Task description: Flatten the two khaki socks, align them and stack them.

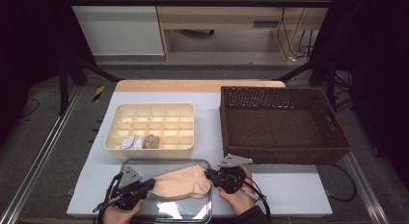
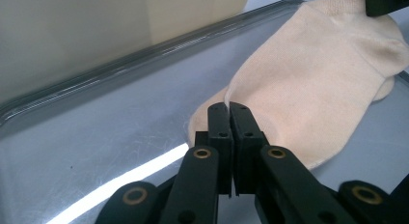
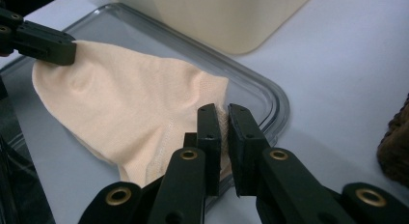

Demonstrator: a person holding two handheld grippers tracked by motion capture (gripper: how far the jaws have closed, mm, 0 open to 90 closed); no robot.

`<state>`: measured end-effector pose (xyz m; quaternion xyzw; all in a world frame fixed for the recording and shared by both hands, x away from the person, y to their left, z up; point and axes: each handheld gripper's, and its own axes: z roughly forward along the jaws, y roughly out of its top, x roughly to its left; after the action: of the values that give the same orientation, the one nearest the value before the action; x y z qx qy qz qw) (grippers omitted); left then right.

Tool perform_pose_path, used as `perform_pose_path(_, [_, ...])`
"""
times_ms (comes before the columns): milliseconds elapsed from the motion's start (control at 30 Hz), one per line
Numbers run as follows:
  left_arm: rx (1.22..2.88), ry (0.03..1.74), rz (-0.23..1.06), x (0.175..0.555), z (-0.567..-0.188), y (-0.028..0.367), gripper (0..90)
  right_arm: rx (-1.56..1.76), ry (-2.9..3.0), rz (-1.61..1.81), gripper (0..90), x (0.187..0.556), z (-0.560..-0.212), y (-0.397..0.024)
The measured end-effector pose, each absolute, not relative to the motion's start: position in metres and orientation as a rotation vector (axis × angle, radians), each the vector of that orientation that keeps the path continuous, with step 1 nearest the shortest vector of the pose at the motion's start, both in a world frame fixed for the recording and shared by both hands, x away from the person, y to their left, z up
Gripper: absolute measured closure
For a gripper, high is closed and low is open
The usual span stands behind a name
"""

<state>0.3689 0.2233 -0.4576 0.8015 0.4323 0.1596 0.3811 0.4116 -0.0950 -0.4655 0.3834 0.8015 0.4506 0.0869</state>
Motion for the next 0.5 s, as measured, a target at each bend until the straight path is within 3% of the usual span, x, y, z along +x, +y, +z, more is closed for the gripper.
perform_pose_path(300, [2.060, 1.120, 0.440, 0.369, -0.460, 0.226, 86.0, 1.156, 2.434, 1.312, 82.9, 0.408, -0.468, -0.090])
perform_pose_path(500, [2.038, 1.153, 0.486, 0.370, -0.461, 0.229, 65.7, 1.167, 2.445, 1.305, 78.6, 0.406, -0.476, -0.087])
